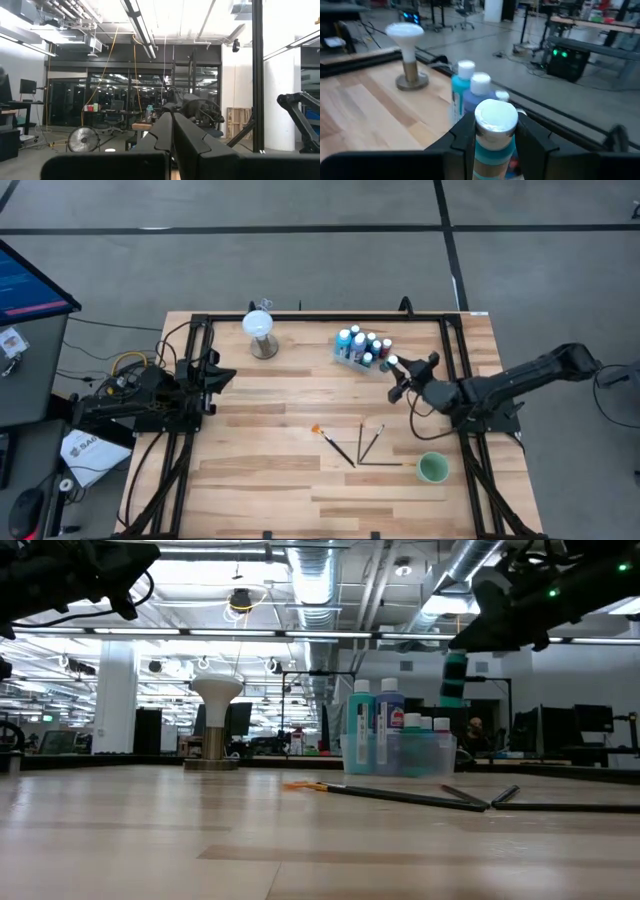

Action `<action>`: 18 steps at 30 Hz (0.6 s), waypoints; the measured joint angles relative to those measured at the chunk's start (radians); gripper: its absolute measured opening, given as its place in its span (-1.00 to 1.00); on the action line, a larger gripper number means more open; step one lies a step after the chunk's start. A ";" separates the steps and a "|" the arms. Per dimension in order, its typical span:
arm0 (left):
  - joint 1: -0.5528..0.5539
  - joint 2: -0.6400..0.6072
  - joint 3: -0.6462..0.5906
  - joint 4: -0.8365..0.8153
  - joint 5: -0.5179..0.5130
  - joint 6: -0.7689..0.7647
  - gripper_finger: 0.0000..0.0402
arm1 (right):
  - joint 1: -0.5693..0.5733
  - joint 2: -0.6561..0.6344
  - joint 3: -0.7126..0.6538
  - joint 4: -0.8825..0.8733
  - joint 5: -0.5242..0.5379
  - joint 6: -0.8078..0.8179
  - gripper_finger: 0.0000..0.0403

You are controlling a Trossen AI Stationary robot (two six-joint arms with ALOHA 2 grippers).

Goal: Pick & Place Paint Supplies
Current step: Put the small light blue paint bottle into the transparent bin

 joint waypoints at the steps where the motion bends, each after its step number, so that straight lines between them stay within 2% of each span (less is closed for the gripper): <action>1: 0.000 0.000 0.000 0.000 0.000 0.000 -0.99 | -0.020 0.002 -0.005 0.035 -0.023 -0.027 -0.51; 4: 0.000 0.000 0.000 0.000 0.000 0.000 -0.99 | -0.084 0.006 -0.020 0.099 -0.095 -0.086 -0.51; 9: 0.000 0.000 0.000 0.000 0.000 0.000 -0.99 | -0.179 0.006 -0.061 0.146 -0.216 -0.089 -0.51; 18: 0.000 0.000 0.000 0.000 0.000 0.000 -0.99 | -0.234 0.016 -0.142 0.268 -0.285 -0.079 -0.51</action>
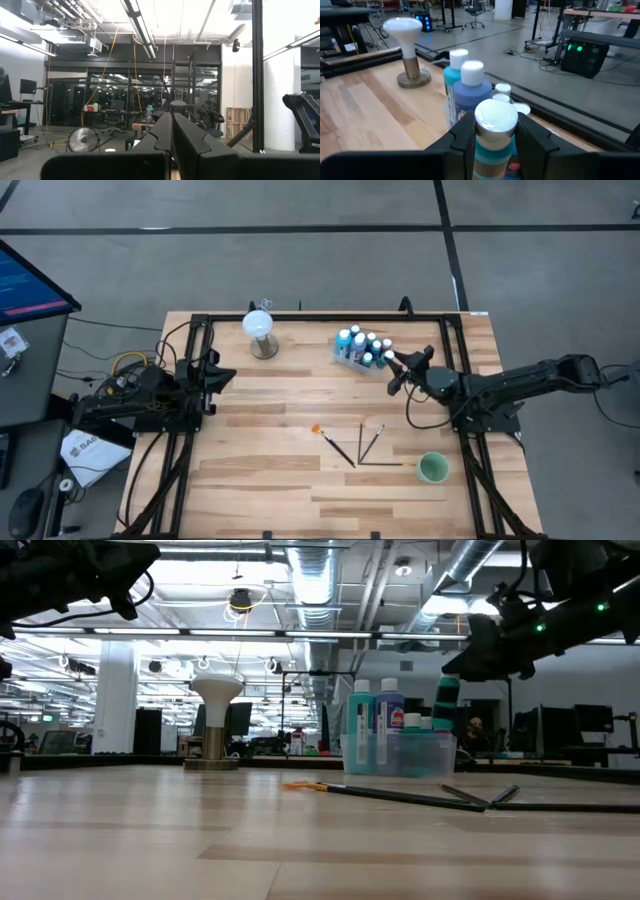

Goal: Pick & Place Paint Supplies
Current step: Put the small light blue paint bottle into the transparent bin

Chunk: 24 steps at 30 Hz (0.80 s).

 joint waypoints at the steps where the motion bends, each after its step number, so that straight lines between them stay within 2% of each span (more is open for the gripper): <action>1: 0.000 0.000 0.000 0.000 0.000 0.000 -0.99 | -0.004 0.003 -0.008 0.006 -0.002 0.001 -0.51; 11: 0.000 0.000 0.000 0.000 0.000 0.000 -0.99 | -0.042 0.125 -0.038 0.173 -0.022 -0.016 -0.51; 24: 0.000 0.000 0.000 0.000 0.000 0.000 -0.99 | -0.072 0.284 -0.038 0.234 -0.042 0.046 -0.50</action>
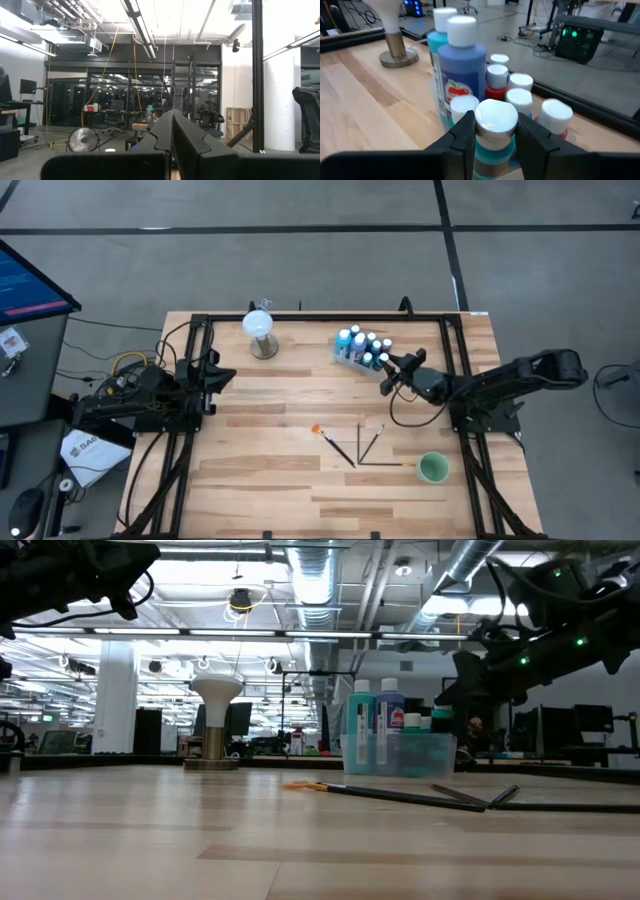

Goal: Pick & Place Paint Supplies
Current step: Put the small light blue paint bottle into the transparent bin, then put the right black paint brush into the green cup

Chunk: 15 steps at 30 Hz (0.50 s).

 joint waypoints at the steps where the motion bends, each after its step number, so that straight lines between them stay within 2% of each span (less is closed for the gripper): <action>1: 0.000 0.000 0.000 0.000 0.000 0.000 -0.99 | -0.004 0.010 0.000 0.001 0.000 0.008 -0.48; 9: 0.000 0.000 0.000 0.000 0.000 0.000 -0.99 | -0.010 0.041 0.000 0.001 0.000 0.025 -0.18; 15: 0.000 0.000 0.000 0.000 0.000 0.000 -0.99 | -0.010 -0.011 0.000 0.000 0.000 0.013 -0.03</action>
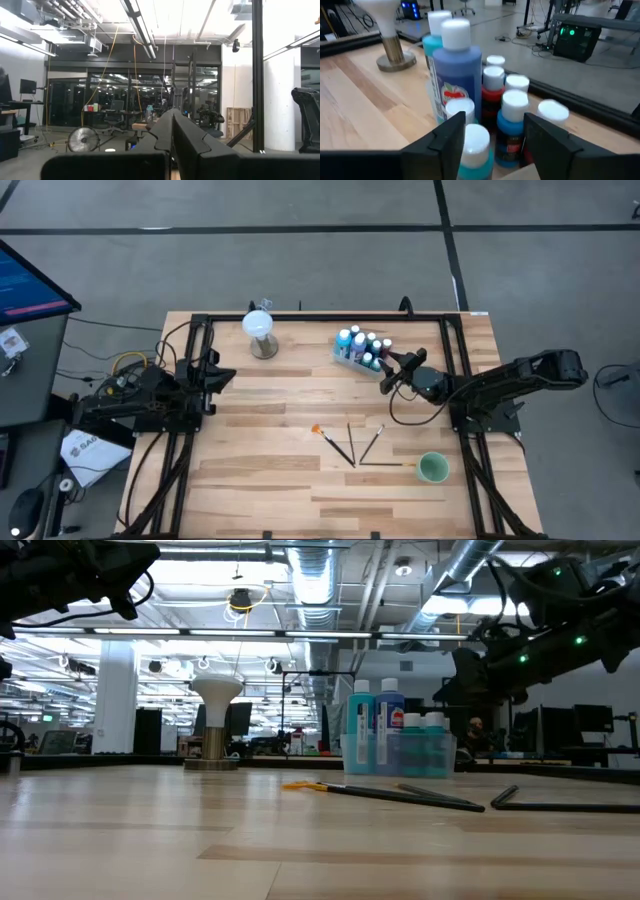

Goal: Pick & Place Paint Supplies
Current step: Put the right black paint brush into the green cup

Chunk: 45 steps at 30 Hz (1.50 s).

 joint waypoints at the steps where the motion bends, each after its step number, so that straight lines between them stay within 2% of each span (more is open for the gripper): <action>1: 0.000 0.000 0.000 0.000 0.000 0.000 -0.99 | 0.002 -0.018 0.000 0.000 -0.002 -0.013 0.00; 5: 0.000 0.000 0.000 0.000 0.000 0.000 -0.99 | 0.022 -0.109 0.022 -0.028 -0.045 -0.074 0.13; 8: 0.000 0.000 0.000 0.000 0.000 0.000 -0.99 | 0.057 -0.179 0.080 -0.148 -0.089 -0.117 0.18; 12: 0.000 0.000 0.000 0.000 0.000 0.000 -0.99 | 0.118 -0.231 0.246 -0.569 -0.148 -0.073 0.17; 16: 0.000 0.000 0.000 0.000 0.000 0.000 -0.99 | 0.179 -0.204 0.433 -1.003 -0.282 0.061 0.13; 19: 0.000 0.000 0.000 0.000 0.000 0.000 -0.99 | 0.234 -0.147 0.537 -1.226 -0.394 0.195 0.08; 23: 0.000 0.006 0.000 0.001 0.000 0.000 -0.99 | 0.322 -0.031 0.624 -1.425 -0.530 0.362 0.03; 31: 0.000 0.007 0.000 0.001 0.000 0.000 -0.99 | 0.476 0.213 0.736 -1.601 -0.747 0.578 0.00; 39: 0.000 0.008 0.000 0.001 0.000 0.000 -0.99 | 0.520 0.410 0.833 -1.635 -0.853 0.572 0.13; 45: 0.000 0.011 0.000 0.001 0.000 0.000 -0.99 | 0.534 0.528 0.868 -1.655 -0.925 0.537 0.11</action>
